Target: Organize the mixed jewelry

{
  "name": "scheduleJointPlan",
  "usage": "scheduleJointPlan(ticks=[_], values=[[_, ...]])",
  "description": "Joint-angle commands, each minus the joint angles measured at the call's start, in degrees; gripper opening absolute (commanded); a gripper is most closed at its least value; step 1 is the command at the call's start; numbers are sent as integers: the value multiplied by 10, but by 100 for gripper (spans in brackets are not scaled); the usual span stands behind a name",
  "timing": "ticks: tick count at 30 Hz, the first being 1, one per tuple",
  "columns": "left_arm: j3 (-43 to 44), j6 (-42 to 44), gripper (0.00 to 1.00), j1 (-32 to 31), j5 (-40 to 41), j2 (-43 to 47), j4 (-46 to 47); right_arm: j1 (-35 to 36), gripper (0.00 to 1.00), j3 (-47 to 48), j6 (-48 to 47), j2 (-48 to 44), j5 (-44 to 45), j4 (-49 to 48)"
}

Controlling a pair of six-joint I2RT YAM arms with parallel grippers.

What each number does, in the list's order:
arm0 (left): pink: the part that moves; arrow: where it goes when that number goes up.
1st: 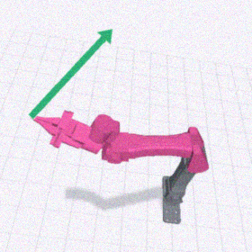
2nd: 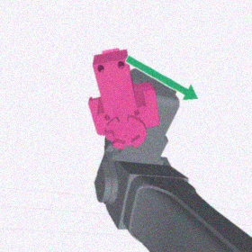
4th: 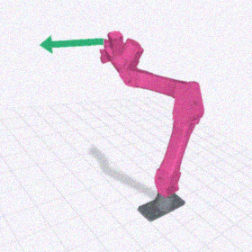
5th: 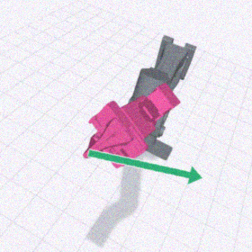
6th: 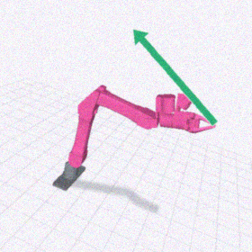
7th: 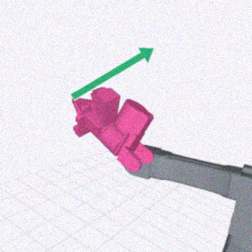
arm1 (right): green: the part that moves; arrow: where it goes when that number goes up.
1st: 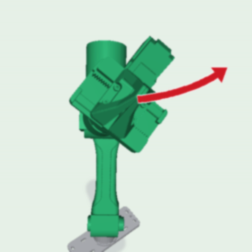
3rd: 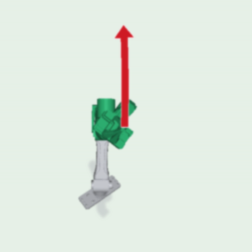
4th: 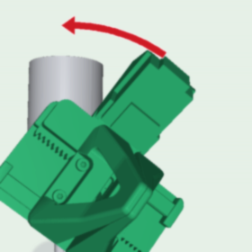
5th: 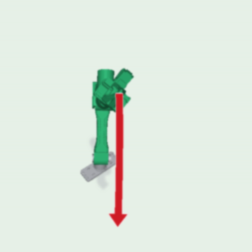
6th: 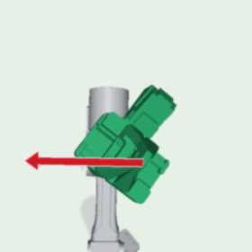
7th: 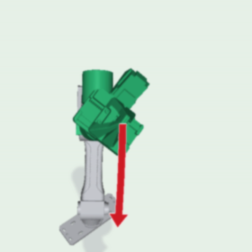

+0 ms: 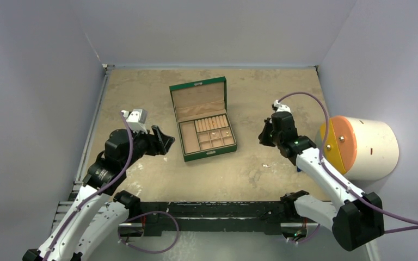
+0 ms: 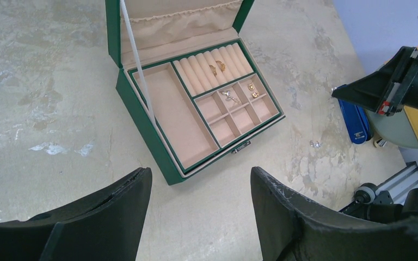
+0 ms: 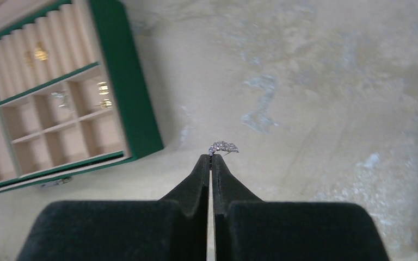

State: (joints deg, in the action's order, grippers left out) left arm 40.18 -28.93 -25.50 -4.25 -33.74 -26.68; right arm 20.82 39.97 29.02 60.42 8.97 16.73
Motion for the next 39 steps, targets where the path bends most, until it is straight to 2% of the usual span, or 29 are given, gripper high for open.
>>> scheduleJointPlan(ticks=[1, 6, 15, 23, 39], values=[[12, 0, 66, 5, -4, 8, 20, -2, 0, 45, -58, 15, -123, -59], [12, 0, 66, 5, -4, 11, 20, 22, 0, 74, -49, 62, -189, -96], [12, -1, 66, 5, -3, 15, 20, 123, 0, 152, -47, 180, -131, -100], [12, -1, 66, 5, -1, 20, 19, 134, 0, 155, -33, 232, -113, -101], [12, -1, 66, 6, -3, 12, 20, 147, 0, 139, -26, 257, -67, -87]])
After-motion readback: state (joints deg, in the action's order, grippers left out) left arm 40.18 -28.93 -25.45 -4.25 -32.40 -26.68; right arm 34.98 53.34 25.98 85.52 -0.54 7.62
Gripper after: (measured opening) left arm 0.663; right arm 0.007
